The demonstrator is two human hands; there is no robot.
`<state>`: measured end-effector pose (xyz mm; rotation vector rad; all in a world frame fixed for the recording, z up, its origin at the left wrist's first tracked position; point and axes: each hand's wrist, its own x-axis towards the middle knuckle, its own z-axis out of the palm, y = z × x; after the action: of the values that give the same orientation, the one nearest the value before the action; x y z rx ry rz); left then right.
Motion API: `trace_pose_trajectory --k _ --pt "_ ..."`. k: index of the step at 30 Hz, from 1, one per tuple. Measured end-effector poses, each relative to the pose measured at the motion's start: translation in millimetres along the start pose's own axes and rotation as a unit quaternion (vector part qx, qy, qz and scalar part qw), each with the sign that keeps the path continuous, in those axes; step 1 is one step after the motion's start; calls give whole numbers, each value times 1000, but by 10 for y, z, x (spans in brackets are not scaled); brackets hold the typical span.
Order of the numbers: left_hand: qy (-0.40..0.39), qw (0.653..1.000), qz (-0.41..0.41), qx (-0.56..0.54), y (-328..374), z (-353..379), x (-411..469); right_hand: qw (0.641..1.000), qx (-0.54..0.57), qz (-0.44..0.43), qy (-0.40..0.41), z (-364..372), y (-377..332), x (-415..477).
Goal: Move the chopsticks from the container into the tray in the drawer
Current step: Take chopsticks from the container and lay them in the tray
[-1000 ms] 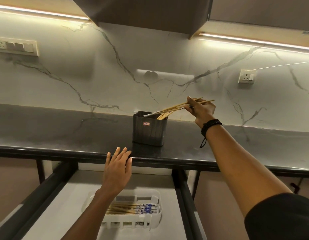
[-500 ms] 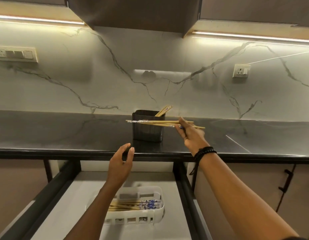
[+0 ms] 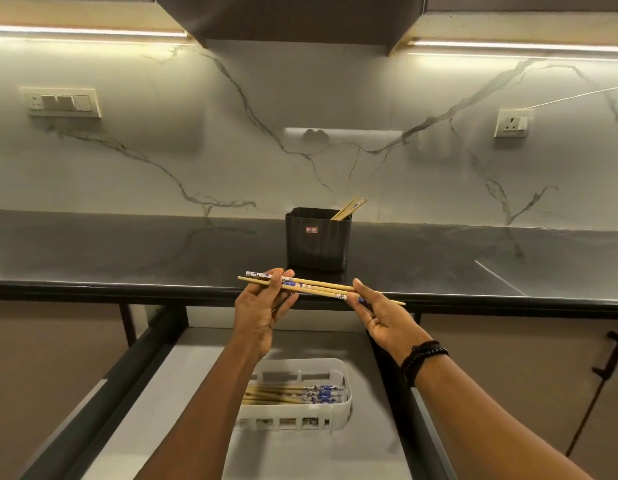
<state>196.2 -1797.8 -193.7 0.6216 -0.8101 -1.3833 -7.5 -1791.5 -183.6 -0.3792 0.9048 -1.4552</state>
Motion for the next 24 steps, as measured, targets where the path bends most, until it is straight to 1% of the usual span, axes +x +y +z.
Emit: trace_pose_trajectory --k 3,8,12,18,24 --pt "15 1000 -4 -22 5 2 -7 1000 8 -3 -12 -14 27 -2" --pt "52 998 -2 -30 33 -20 5 997 10 -19 -70 -19 39 -46" --pt "75 996 -8 -38 47 -56 19 995 -1 -23 -97 -2 28 -79" --pt "86 995 -12 -51 62 -71 23 995 -18 -29 -98 28 48 -113" --pt "102 992 -16 -72 79 -108 32 994 -31 -67 -77 11 54 -104"
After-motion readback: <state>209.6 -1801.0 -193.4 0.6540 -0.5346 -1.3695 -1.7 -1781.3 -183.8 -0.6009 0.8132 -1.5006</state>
